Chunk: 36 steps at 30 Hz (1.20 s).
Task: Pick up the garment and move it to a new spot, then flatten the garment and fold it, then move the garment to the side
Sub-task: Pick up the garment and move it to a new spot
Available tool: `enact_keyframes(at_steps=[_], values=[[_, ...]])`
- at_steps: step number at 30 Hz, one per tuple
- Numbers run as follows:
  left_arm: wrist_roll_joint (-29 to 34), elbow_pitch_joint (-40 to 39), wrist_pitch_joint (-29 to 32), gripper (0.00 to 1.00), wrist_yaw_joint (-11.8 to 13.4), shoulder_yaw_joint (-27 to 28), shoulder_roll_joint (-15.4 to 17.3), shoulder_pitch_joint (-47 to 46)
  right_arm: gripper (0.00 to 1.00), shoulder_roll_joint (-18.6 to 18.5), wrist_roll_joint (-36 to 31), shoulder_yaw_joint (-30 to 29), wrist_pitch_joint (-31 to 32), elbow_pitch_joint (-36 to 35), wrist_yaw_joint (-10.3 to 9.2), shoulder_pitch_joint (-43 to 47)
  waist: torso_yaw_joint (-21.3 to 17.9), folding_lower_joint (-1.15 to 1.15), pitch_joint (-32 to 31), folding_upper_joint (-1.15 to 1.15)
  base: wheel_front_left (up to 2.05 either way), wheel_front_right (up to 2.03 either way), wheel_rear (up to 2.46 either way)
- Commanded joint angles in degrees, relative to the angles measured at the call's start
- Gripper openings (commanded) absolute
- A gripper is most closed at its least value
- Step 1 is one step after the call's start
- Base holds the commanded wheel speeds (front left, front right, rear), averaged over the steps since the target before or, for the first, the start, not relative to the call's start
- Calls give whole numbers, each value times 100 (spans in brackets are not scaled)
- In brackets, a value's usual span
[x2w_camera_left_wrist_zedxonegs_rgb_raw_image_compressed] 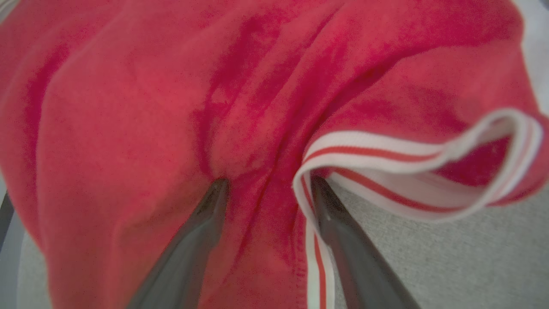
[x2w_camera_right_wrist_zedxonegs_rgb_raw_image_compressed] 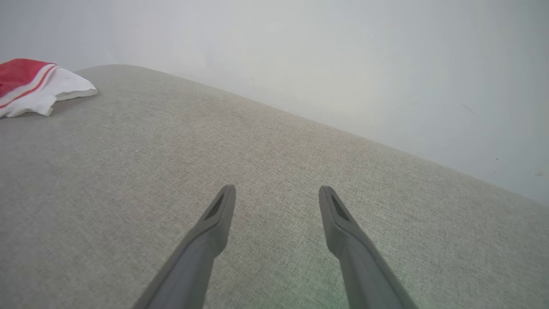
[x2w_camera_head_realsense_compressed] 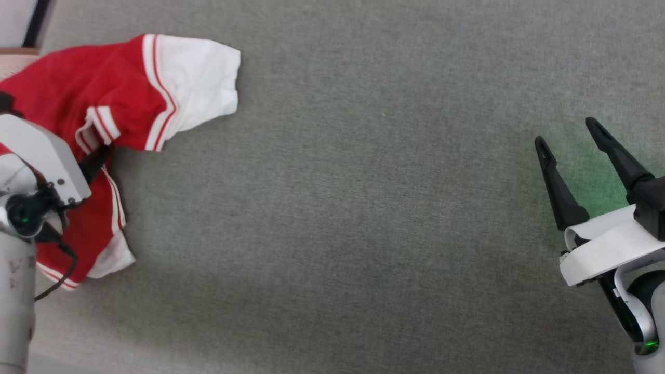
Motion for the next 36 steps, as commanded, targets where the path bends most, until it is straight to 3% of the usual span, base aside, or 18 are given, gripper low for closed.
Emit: enact_keyframes(at_steps=[1,15,16,17,18,26,36], values=[[-9,87,30,100,-3,-39,-21,-77,100,-31,10,-7,29,-43,0,-44,-78,0,123,0,0,0,0],[47,1304,-266,100,-82,-506,-223,-509,100,-52,55,-46,287,-295,-1,-38,-114,0,190,0,0,0,0],[24,1362,-311,95,-82,-516,-231,-537,100,-50,57,-50,282,-289,0,-36,-111,0,172,0,0,0,0],[55,1405,-374,29,-86,-548,-208,-578,100,-43,59,-56,284,-277,0,-27,-105,0,146,0,0,0,0],[57,1427,-448,0,-89,-562,-175,-620,100,-31,61,-57,282,-263,-1,-15,-100,0,120,0,0,0,0],[127,1351,-942,0,-94,-775,242,-976,100,134,84,-70,118,-52,-1,124,-56,0,-285,0,0,0,0],[364,693,-1706,0,-95,-1049,756,-1332,100,418,131,-81,-208,405,0,368,3,0,-1102,0,0,0,0]])
